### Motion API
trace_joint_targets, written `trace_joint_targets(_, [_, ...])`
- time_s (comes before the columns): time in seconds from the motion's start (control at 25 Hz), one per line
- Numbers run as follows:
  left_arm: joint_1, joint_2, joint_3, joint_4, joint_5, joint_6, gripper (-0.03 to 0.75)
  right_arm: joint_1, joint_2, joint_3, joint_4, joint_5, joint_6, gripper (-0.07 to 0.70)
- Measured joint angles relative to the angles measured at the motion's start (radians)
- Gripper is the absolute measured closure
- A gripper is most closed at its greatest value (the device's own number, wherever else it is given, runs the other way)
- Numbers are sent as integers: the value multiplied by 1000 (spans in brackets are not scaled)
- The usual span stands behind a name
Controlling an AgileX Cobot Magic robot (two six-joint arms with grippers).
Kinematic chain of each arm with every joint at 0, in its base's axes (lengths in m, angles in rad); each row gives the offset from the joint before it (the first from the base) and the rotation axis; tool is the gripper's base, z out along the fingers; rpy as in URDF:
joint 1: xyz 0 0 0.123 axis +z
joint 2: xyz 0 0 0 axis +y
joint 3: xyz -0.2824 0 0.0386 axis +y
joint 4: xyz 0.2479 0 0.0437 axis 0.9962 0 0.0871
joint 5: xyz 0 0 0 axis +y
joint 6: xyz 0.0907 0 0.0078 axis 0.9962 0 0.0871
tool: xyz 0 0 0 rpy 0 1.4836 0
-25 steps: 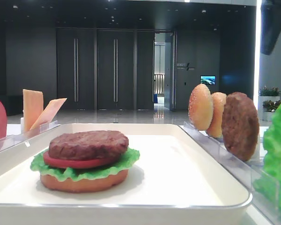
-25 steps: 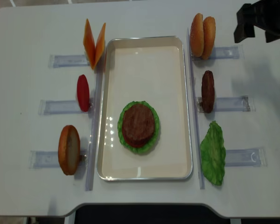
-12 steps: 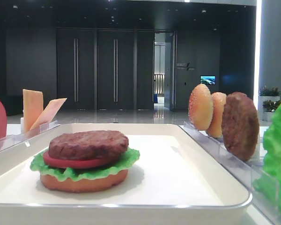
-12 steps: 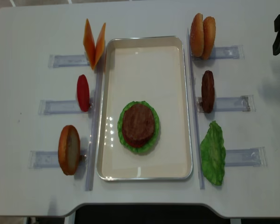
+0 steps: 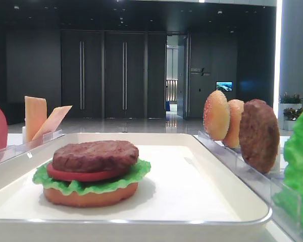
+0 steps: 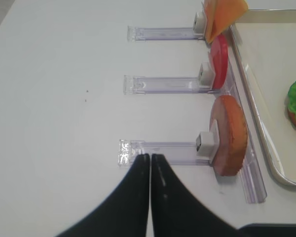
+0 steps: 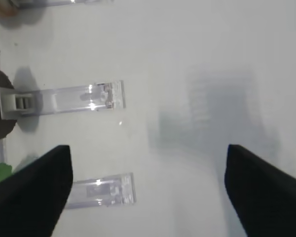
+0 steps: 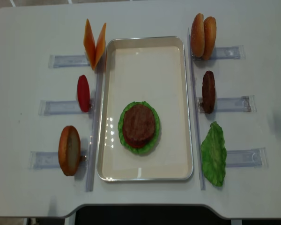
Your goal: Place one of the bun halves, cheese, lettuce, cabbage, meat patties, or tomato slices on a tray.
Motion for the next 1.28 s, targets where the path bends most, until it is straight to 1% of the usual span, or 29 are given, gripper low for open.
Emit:
trace_joint_targets(0.24, [0,0,0,0,0,0,722,0,-297,140,-23,14,0,39])
trace_joint_targets(0.44, [0,0,0,0,0,0,722,0,-540,241,-25,51,1,39])
trace_joint_targets(0.6, [0,0,0,0,0,0,722,0,-669,330,-25,73,4,40])
trace_joint_targets(1.04, [0,0,0,0,0,0,722,0,-981,506,-25,73,5,40])
trace_joint_targets(1.28, [0,0,0,0,0,0,722,0,-1092,531,-25,52,5,40])
